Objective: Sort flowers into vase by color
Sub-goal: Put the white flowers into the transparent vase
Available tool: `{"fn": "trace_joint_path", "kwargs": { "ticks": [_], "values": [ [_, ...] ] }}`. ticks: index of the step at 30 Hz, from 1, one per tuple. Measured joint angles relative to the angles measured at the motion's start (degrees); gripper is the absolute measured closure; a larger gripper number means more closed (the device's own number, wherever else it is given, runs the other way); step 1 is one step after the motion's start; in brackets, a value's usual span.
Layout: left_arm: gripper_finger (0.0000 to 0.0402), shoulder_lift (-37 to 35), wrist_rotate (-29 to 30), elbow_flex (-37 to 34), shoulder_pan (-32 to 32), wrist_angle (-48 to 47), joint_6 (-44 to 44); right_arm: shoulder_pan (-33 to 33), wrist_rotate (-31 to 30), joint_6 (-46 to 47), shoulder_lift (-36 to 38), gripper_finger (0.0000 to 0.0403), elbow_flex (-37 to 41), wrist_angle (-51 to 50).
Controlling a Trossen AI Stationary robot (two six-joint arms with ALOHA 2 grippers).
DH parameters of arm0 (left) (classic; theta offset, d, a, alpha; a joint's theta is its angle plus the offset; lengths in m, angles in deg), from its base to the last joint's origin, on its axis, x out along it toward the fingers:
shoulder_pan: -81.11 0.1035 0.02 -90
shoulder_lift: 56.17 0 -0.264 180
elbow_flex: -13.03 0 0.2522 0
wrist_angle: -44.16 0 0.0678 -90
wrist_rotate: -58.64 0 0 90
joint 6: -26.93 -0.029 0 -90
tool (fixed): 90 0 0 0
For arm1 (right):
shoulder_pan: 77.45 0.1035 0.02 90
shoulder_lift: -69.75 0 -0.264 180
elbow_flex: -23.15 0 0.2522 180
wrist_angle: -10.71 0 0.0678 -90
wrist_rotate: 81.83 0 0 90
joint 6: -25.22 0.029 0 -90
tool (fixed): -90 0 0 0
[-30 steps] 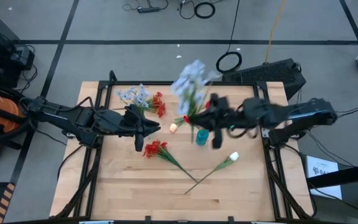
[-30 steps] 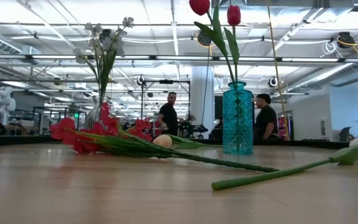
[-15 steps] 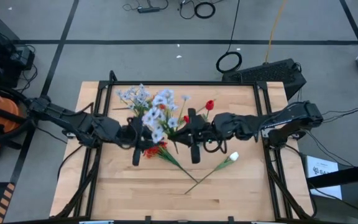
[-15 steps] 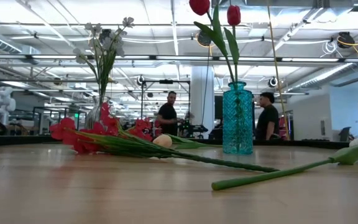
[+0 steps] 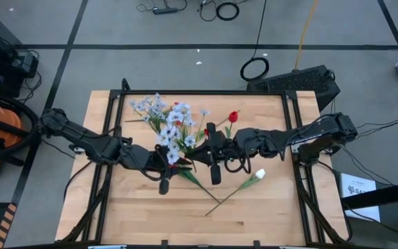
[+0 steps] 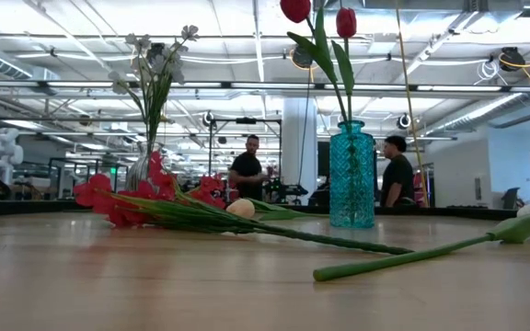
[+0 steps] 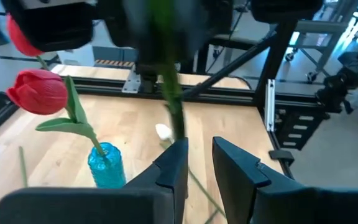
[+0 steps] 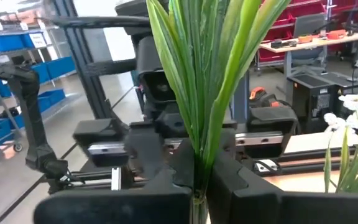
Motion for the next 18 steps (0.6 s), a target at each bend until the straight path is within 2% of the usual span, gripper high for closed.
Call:
{"fn": "trace_joint_path", "kwargs": {
  "ticks": [4,18],
  "values": [
    [0.0318,0.0,1.72,0.0,-0.02,0.7,0.02,0.78,0.19,-1.33,0.0,0.0397,0.0,-0.04],
    [0.0318,0.02,1.52,0.0,-0.17,5.11,0.04,0.72,-0.07,-3.3,0.03,0.0397,-0.04,1.39]
  ]
}}
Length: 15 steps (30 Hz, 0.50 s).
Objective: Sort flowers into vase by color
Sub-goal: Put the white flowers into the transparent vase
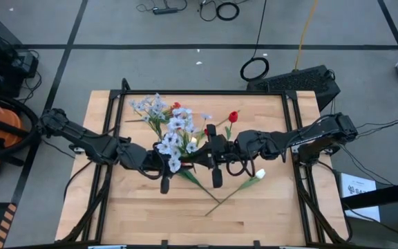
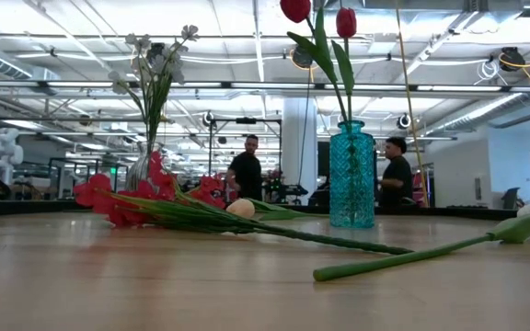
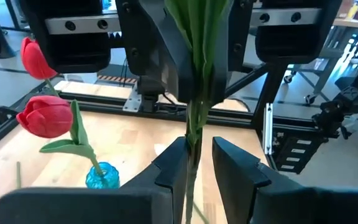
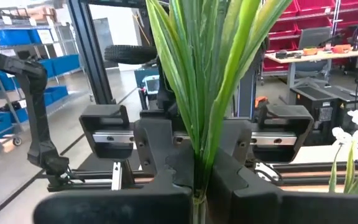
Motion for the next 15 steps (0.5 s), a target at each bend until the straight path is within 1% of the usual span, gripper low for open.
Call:
{"fn": "trace_joint_path", "kwargs": {
  "ticks": [7,9,12,13,15],
  "values": [
    [0.032,0.0,0.04,0.0,0.11,3.77,-0.02,0.0,0.0,-0.85,0.0,0.0397,0.0,0.11],
    [0.0334,0.0,0.1,0.0,0.11,3.77,-0.04,0.0,0.03,-0.85,0.0,0.0397,0.0,0.24],
    [0.0378,0.08,0.04,0.0,0.16,3.1,-0.07,0.02,0.04,-0.83,0.0,0.0396,0.0,-0.04],
    [0.0386,0.19,0.09,0.0,0.24,2.96,-0.09,0.0,0.07,-0.83,0.0,0.0395,0.0,-0.15],
    [0.0389,0.35,0.38,0.0,0.31,2.97,-0.11,0.02,0.07,-0.83,0.0,0.039,0.02,-0.35]
  ]
}}
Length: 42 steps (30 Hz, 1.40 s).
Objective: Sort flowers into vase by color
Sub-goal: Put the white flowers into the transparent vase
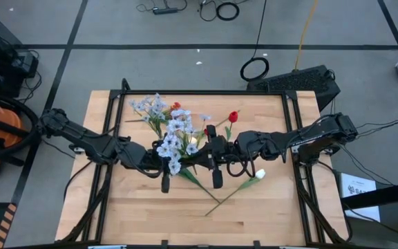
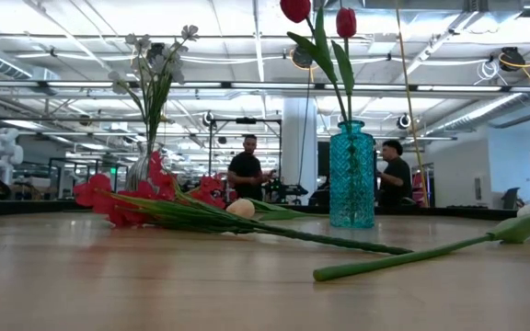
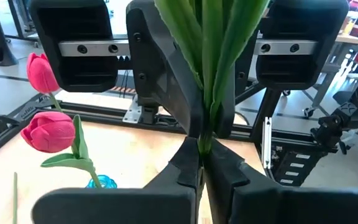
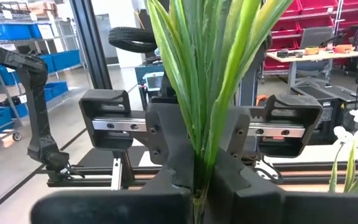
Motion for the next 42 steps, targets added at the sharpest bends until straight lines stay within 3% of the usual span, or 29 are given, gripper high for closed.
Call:
{"fn": "trace_joint_path", "kwargs": {
  "ticks": [9,16,20,22,25,28,32,35,39,42],
  "values": [
    [0.0394,-0.46,2.13,0.0,-0.04,-0.73,0.02,-0.44,-0.22,1.29,0.5,0.0315,0.0,-1.45],
    [0.0394,-6.47,9.74,0.0,-3.17,-8.21,-0.02,-0.55,-5.34,-1.22,6.14,0.0251,0.0,-9.18],
    [0.0394,-10.75,19.28,0.0,-7.3,-14.63,0.21,-0.44,-6.72,-1.46,11.67,0.0243,0.0,-15.49],
    [0.0394,-12.27,24.44,0.0,-9.26,-19.01,2.07,-0.07,-9.12,0.32,14.7,0.0248,0.0,-19.52],
    [0.0395,-13.95,29.6,-0.61,-11.59,-25.95,7.04,1.83,-17.72,2.92,19.61,0.0275,0.0,-28.29],
    [0.0396,-15.29,33.89,-3.91,-13.05,-28.69,11.71,5.32,-25.38,6.21,23.98,0.0323,0.0,-37.6],
    [0.0396,-18.43,36.78,-12.79,-13.42,-28.7,18.82,9.27,-30.1,14.47,27.19,0.0391,0.0,-48.57],
    [0.0396,-21.96,37.58,-20.06,-13.4,-27.41,24.03,10.93,-32.29,21.08,27.27,0.039,0.0,-54.2],
    [0.0396,-27.58,41.77,-27.93,-13.05,-21.86,22.74,12.11,-35.79,27.24,25.45,0.0396,0.0,-58.83],
    [0.0396,-31.63,41.54,-33.04,-11.66,-18.07,20.71,13.17,-39.51,31.05,23.77,0.0401,0.0,-61.26]
  ]
}}
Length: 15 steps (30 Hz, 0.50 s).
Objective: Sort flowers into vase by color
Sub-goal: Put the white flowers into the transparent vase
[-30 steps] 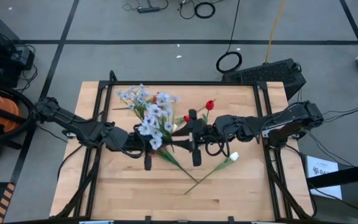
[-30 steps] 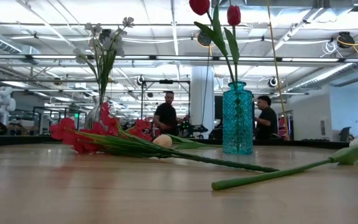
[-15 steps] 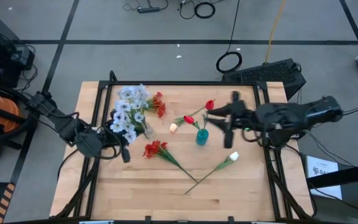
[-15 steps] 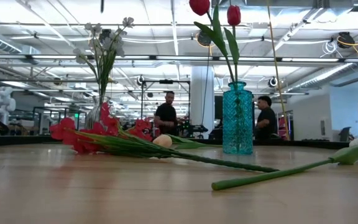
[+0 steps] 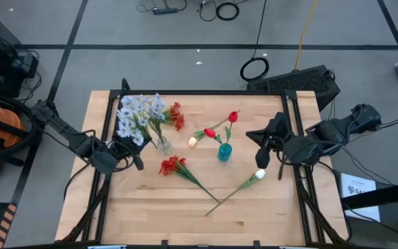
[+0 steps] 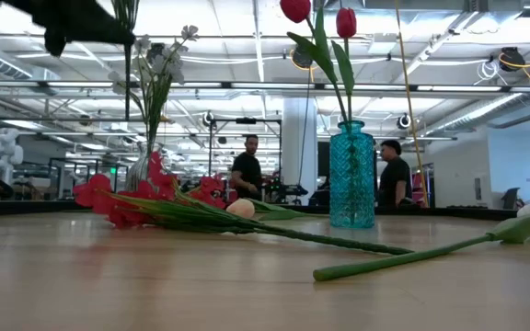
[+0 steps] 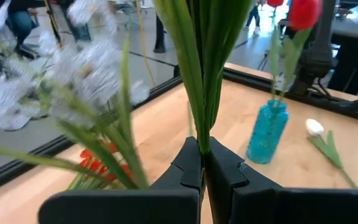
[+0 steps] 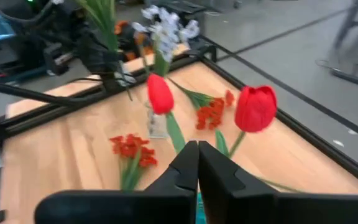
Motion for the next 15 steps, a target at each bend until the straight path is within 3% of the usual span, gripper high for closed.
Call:
{"fn": "trace_joint_path", "kwargs": {
  "ticks": [3,9,15],
  "values": [
    [0.0396,-3.52,-2.36,-4.14,1.76,4.99,-3.14,0.77,-1.3,4.24,-1.59,0.0401,0.0,-2.77],
    [0.0396,-8.11,-10.21,-10.35,8.42,18.78,-17.95,1.48,-1.13,11.64,-4.81,0.0402,0.06,-6.04],
    [0.0396,-10.02,-18.41,-12.72,16.74,19.06,-19.62,1.43,-1.1,13.86,-6.86,0.0402,0.07,-4.72]
  ]
}}
